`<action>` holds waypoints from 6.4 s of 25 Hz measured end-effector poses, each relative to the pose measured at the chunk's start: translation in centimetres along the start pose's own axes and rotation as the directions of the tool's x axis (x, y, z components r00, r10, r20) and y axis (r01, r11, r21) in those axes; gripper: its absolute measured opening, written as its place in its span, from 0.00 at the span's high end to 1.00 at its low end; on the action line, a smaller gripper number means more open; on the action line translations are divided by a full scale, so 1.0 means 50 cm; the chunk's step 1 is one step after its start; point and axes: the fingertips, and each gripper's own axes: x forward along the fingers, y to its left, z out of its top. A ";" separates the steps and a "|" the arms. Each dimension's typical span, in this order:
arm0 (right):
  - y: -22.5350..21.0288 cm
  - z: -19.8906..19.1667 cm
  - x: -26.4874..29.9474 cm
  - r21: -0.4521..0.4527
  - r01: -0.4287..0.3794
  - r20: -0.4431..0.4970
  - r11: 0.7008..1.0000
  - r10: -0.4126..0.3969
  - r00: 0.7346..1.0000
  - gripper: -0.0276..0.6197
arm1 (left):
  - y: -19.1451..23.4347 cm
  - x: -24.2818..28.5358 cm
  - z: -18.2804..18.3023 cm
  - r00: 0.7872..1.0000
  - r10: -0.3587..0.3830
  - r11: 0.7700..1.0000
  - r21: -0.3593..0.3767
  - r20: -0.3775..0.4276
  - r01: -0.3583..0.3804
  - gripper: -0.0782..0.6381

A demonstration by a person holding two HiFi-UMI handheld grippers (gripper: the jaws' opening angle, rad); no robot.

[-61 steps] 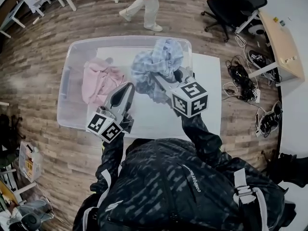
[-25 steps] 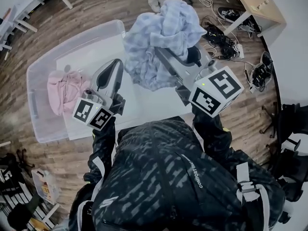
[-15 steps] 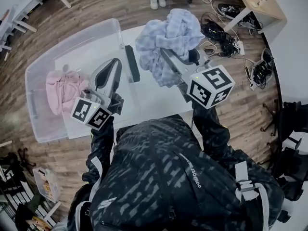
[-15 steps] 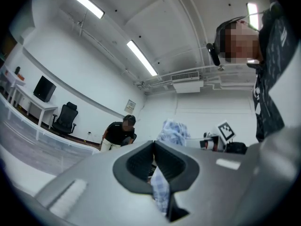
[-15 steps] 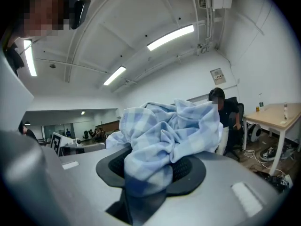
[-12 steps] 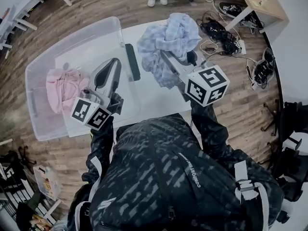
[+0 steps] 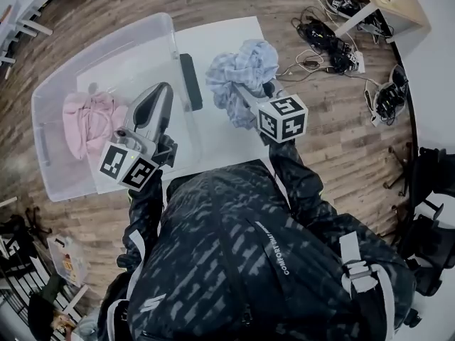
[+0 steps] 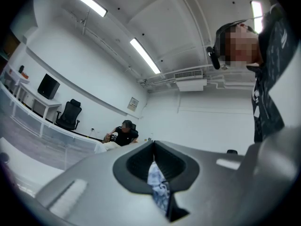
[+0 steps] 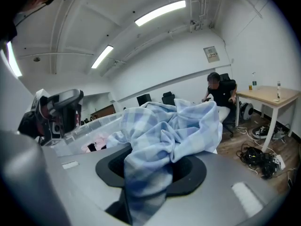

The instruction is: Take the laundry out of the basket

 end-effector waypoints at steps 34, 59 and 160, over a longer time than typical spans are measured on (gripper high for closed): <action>-0.027 -0.378 0.116 0.036 -0.009 -0.387 0.999 0.022 0.922 0.55 | 0.011 -0.065 -0.017 0.996 0.085 0.996 0.008 -0.006 -0.085 0.88; 0.112 0.059 0.020 -0.199 -0.148 0.006 0.969 0.152 0.988 0.94 | 0.002 -0.067 -0.009 0.996 0.088 0.994 0.062 0.003 -0.088 0.88; 0.865 -0.306 0.847 -0.217 -0.497 -0.581 0.840 0.298 0.758 0.24 | 0.703 -0.657 0.074 0.963 0.263 0.948 -0.197 0.055 -0.248 0.88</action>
